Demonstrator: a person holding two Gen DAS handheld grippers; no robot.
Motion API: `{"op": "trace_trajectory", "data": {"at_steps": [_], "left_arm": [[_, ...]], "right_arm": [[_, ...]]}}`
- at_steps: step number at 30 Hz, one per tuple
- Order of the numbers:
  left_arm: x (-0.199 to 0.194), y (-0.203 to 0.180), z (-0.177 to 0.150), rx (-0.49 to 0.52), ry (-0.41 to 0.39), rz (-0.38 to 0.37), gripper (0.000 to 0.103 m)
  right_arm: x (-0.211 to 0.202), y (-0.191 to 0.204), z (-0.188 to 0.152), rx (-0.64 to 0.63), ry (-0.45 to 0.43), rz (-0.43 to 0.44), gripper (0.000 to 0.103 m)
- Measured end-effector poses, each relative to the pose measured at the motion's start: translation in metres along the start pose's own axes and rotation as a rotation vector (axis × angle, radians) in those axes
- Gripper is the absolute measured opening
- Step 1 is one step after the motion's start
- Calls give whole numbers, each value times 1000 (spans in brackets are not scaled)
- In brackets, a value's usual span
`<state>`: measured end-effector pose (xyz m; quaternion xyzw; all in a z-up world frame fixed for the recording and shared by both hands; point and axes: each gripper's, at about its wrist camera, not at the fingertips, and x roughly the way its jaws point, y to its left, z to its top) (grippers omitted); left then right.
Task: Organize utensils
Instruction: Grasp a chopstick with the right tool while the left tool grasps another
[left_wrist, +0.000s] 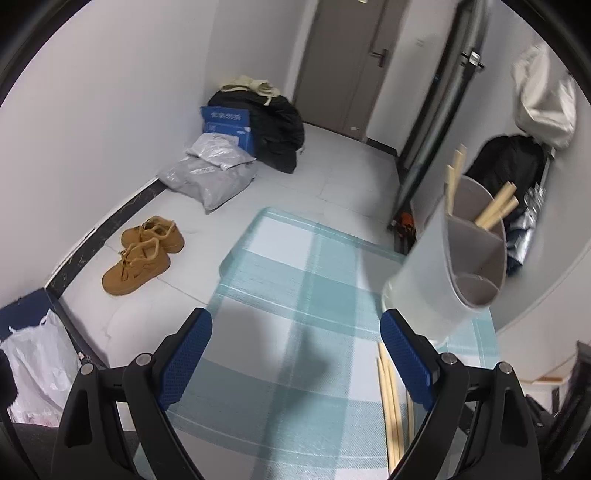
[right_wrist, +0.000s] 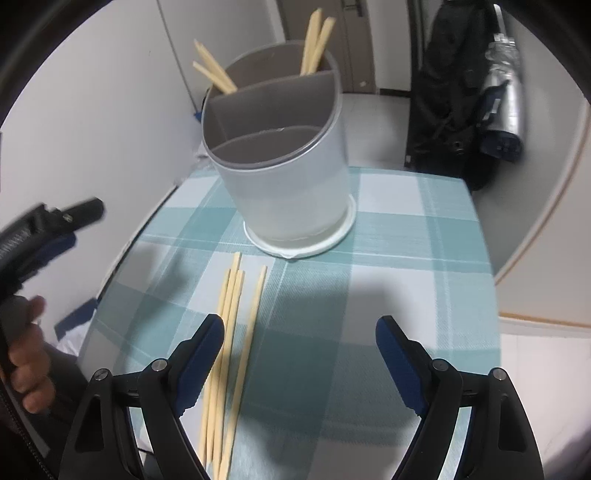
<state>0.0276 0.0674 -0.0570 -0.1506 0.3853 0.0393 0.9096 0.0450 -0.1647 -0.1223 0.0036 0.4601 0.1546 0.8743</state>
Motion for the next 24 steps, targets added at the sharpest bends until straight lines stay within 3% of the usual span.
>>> {"op": "trace_trajectory", "data": {"at_steps": [5, 11, 15, 20, 24], "left_arm": [[2, 14, 4, -55, 15, 17, 90], [3, 25, 9, -98, 23, 29, 90], [5, 30, 11, -132, 36, 15, 90], [8, 36, 13, -168, 60, 7, 90], [5, 39, 14, -172, 33, 39, 90]], "right_arm": [[33, 17, 14, -79, 66, -36, 80], [57, 30, 16, -133, 119, -75, 63], [60, 30, 15, -127, 105, -117, 48], [62, 34, 16, -150, 108, -108, 42], [68, 49, 21, -178, 108, -96, 28]]}}
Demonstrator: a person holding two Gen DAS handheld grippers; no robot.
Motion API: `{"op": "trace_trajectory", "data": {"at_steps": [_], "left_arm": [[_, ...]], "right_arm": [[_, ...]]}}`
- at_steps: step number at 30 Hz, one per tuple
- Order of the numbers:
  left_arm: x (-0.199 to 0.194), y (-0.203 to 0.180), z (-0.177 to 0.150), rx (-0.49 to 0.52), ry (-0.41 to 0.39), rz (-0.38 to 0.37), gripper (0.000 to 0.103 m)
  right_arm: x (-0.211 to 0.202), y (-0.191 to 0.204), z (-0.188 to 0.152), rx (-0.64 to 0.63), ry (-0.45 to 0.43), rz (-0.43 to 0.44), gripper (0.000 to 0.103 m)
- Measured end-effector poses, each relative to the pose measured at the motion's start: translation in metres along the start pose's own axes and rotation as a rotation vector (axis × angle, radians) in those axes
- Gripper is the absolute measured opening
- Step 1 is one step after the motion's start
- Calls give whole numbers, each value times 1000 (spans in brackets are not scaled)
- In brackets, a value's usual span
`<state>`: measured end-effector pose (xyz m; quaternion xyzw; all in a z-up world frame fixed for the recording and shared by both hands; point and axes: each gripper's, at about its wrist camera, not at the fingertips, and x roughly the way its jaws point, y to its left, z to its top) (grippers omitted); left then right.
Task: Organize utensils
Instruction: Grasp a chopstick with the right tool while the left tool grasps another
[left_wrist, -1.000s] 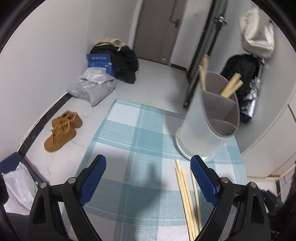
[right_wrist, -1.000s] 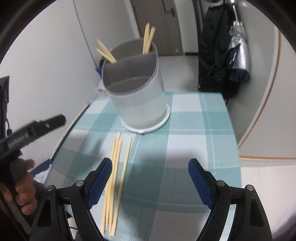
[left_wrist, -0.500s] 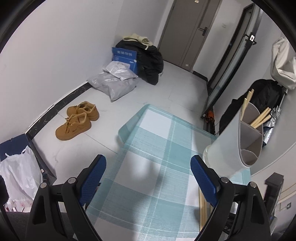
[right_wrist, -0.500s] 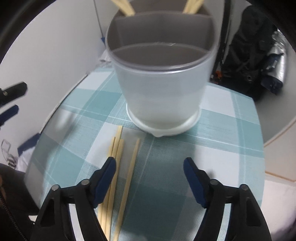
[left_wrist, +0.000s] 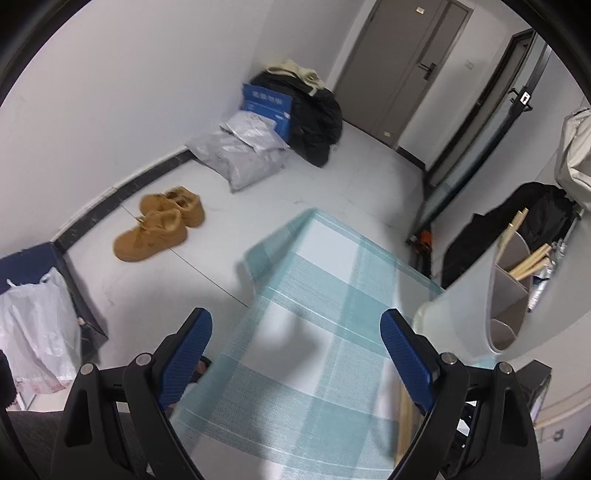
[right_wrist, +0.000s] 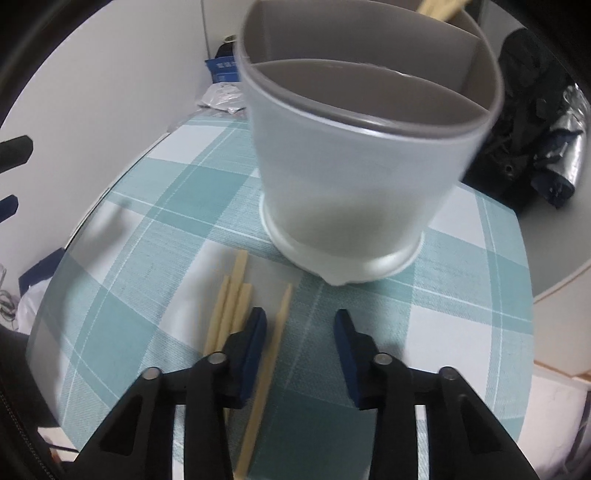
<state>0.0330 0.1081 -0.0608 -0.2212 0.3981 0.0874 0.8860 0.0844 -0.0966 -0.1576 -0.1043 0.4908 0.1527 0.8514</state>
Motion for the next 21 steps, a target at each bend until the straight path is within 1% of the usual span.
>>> {"op": "trace_trajectory", "data": {"at_steps": [1, 2, 3, 4, 6, 9, 11, 15, 16, 18, 21], "left_arm": [[-2, 0, 0, 4, -15, 8, 90], [-4, -1, 0, 15, -29, 13, 90], [-5, -1, -1, 23, -38, 21, 90], [-5, -2, -1, 34, -41, 24, 90], [-3, -2, -2, 46, -27, 14, 90], [2, -4, -5, 54, 11, -6, 90], [6, -9, -9, 80, 30, -11, 90], [15, -18, -19, 116, 102, -38, 90], [18, -20, -22, 126, 121, -44, 90], [23, -29, -29, 153, 176, -80, 90], [28, -43, -42, 200, 247, -118, 90]], "right_arm": [[1, 1, 2, -5, 0, 6, 22], [2, 3, 4, -10, 0, 11, 20], [2, 5, 4, -15, -1, 16, 15], [2, 7, 5, -18, -2, 20, 10], [2, 7, 5, -5, 3, 54, 5], [-4, 5, 2, 8, -2, 79, 4], [-13, -1, 0, 33, -20, 94, 4], [-33, -19, -4, 108, -69, 118, 4], [-37, -23, -4, 122, -80, 123, 4], [-48, -35, -6, 166, -103, 143, 4], [-65, -55, -12, 250, -148, 185, 4]]}}
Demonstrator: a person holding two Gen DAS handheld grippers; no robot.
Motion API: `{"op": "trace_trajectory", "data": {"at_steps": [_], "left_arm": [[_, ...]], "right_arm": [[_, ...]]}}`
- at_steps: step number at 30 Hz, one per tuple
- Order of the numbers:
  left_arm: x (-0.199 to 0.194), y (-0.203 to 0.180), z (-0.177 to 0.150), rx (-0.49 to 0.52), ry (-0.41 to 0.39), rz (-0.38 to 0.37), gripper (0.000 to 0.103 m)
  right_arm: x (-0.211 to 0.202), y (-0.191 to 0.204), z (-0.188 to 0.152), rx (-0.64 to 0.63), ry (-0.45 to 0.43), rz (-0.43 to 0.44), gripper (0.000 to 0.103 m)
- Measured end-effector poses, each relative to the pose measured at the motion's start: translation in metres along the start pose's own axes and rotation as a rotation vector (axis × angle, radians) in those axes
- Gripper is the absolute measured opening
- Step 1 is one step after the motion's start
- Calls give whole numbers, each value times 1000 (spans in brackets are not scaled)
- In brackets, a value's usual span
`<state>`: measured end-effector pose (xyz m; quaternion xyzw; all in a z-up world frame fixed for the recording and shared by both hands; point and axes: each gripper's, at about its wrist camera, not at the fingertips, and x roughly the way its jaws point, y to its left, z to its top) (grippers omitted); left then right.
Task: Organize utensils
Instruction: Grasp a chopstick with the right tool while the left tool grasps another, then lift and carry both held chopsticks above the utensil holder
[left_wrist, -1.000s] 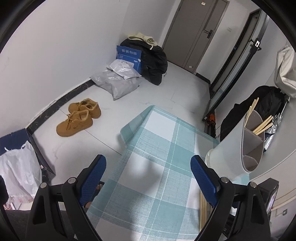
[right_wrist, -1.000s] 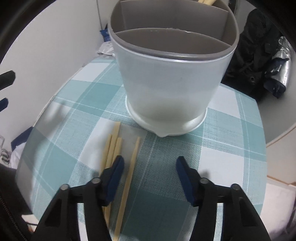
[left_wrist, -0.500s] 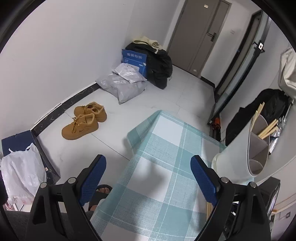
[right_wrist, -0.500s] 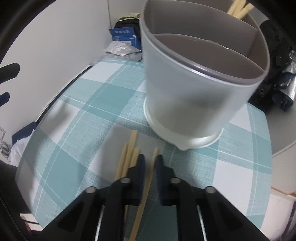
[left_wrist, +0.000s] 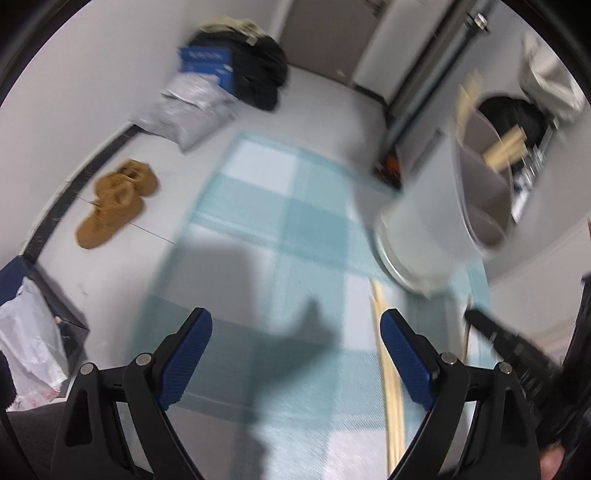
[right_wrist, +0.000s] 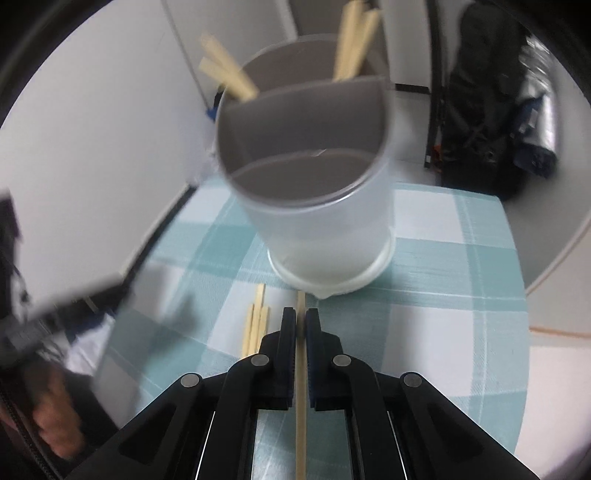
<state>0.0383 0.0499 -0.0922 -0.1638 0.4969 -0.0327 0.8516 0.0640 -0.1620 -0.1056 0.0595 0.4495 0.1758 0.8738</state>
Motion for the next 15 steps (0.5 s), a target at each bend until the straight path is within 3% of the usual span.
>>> {"op": "trace_trajectory", "data": {"at_steps": [7, 15], "left_arm": [[18, -30, -23, 115, 101, 10, 89], [33, -49, -44, 215, 149, 101, 89]], "right_arm": [[-27, -38, -9, 126, -88, 40, 4], [-54, -68, -13, 238, -180, 104, 4]]}}
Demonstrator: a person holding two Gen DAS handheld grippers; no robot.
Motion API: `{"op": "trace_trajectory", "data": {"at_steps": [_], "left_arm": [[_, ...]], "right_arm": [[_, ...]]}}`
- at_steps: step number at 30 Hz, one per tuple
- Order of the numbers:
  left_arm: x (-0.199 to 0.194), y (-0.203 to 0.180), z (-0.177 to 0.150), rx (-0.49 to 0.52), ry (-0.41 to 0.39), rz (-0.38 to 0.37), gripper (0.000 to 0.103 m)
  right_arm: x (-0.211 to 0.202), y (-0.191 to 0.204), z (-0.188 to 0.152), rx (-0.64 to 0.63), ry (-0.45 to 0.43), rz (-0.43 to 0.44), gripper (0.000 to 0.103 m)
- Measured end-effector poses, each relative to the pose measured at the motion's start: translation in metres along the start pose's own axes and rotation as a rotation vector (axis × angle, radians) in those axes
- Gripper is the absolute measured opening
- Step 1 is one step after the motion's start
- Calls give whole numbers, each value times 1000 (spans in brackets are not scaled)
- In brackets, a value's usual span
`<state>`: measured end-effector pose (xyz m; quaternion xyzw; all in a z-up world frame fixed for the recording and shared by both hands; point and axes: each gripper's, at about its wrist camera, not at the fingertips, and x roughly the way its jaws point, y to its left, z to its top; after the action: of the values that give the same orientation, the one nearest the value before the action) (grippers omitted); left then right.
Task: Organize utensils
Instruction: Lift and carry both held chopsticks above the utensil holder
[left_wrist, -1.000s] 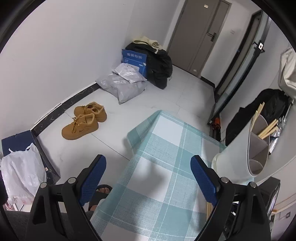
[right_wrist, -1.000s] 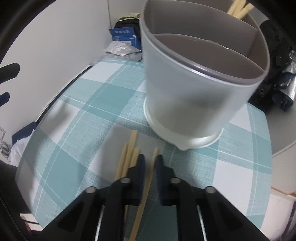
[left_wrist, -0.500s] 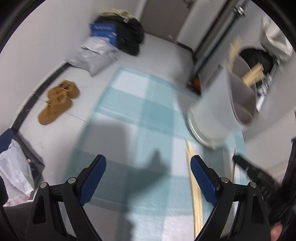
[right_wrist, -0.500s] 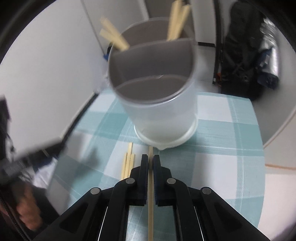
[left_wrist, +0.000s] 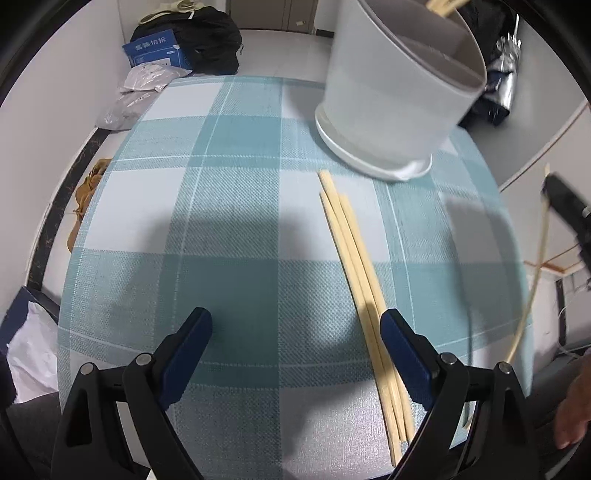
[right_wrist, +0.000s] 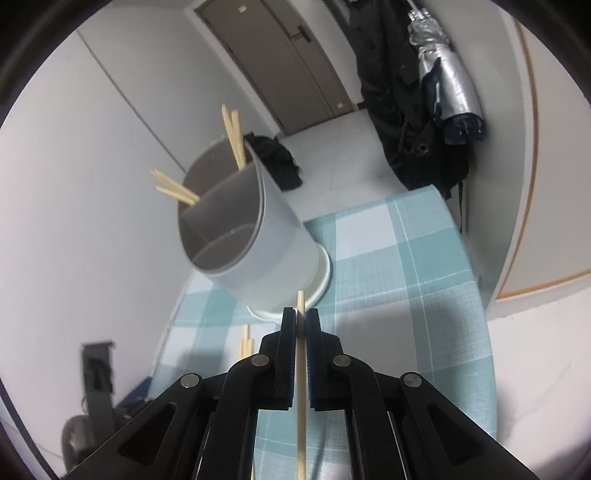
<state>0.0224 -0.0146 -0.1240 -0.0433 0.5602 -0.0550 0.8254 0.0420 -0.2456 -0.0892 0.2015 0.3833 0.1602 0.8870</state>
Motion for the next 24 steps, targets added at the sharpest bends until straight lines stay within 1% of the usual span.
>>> {"op": "trace_trajectory", "data": {"at_steps": [4, 8, 11, 14, 16, 24], "left_arm": [[1, -1, 2, 14, -5, 48, 89], [3, 3, 6, 5, 3, 77, 89], [6, 3, 7, 25, 8, 120, 90], [9, 2, 7, 14, 15, 115, 89], [11, 2, 9, 26, 14, 121, 90], [22, 6, 30, -3, 52, 135, 90]], "right_arm": [[-14, -2, 5, -25, -37, 2, 4], [-23, -12, 8, 2, -59, 18, 4], [-28, -17, 8, 20, -67, 20, 4], [-31, -21, 10, 25, -76, 11, 4], [-34, -24, 11, 39, -86, 12, 4], [-37, -27, 14, 61, -95, 27, 4]]}}
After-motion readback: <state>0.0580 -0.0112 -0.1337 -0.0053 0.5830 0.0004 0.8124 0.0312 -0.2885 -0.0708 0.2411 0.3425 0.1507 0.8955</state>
